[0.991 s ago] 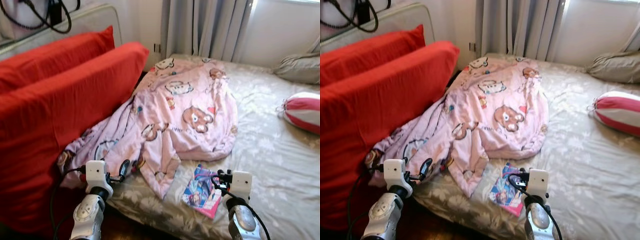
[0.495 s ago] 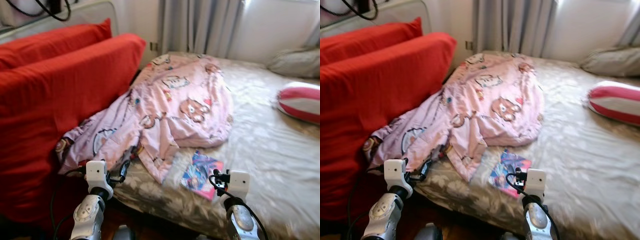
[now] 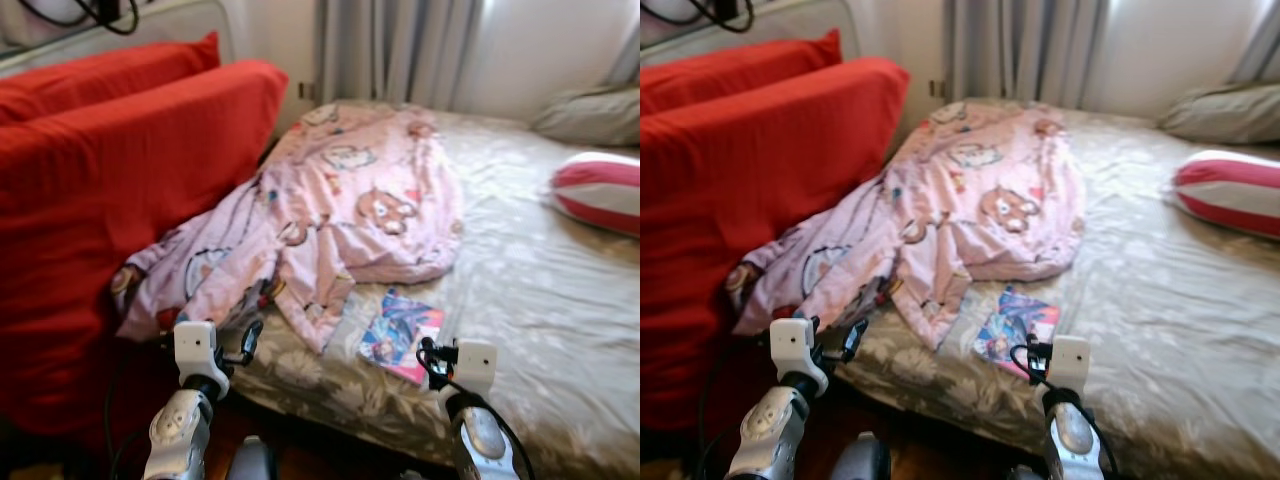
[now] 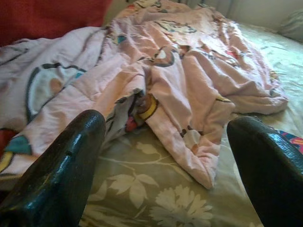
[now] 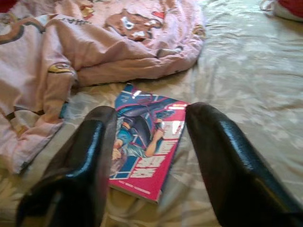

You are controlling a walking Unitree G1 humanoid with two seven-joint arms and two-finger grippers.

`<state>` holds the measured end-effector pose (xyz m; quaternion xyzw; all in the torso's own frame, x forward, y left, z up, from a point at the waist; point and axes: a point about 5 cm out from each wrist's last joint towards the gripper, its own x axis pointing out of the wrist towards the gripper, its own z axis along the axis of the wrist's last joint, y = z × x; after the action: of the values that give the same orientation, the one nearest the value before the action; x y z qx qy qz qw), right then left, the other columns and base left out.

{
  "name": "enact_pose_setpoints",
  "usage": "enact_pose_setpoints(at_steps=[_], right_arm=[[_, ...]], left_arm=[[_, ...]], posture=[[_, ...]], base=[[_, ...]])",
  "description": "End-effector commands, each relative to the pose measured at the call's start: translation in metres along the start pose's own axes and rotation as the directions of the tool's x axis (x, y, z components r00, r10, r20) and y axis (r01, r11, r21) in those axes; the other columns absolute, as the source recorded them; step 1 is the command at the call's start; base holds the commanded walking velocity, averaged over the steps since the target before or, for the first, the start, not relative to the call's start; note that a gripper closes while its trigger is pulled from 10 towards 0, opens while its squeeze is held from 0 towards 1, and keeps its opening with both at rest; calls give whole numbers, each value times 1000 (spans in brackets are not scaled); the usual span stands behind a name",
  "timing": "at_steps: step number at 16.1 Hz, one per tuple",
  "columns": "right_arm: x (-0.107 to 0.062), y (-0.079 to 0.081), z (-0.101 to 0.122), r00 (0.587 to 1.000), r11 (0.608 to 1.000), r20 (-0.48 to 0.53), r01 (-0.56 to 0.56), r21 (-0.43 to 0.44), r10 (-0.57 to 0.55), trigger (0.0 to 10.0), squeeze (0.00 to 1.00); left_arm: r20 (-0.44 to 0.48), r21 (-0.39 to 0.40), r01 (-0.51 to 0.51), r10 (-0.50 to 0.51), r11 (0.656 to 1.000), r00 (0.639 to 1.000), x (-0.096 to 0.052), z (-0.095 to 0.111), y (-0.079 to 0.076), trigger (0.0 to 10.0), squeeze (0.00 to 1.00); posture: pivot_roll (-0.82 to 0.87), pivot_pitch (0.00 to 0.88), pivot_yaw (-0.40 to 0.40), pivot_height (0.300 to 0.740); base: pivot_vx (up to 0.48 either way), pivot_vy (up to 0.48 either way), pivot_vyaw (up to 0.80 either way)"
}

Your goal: Clean up the room

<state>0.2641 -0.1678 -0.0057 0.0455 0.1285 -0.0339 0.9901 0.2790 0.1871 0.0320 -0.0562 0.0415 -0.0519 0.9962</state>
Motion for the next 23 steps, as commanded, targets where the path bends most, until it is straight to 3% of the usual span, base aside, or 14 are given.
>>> enact_pose_setpoints(at_steps=[1, 9, 23], right_arm=[[1, 0, 0, 1000, 1000, -6, -4, -3, 4, 10000, 0], [-1, 6, -4, 999, 999, -25, -34, 12, 34, 10000, 0], [-2, 15, -7, 995, 995, -38, -96, -9, 96, 10000, 0]], left_arm=[[5, 5, 11, -11, 1000, 1000, 3, 3, 0, 10000, 0], [-5, -2, 19, -19, 1000, 1000, 3, 3, -1, 10000, 0], [-1, -4, 33, -33, 999, 999, 4, 5, -3, 10000, 0]], posture=[[49, 33, -25, 650], [49, 34, -25, 650], [47, 33, -23, 650]], base=[[0, 0, 0], [0, 0, 0], [257, 0, 0]])
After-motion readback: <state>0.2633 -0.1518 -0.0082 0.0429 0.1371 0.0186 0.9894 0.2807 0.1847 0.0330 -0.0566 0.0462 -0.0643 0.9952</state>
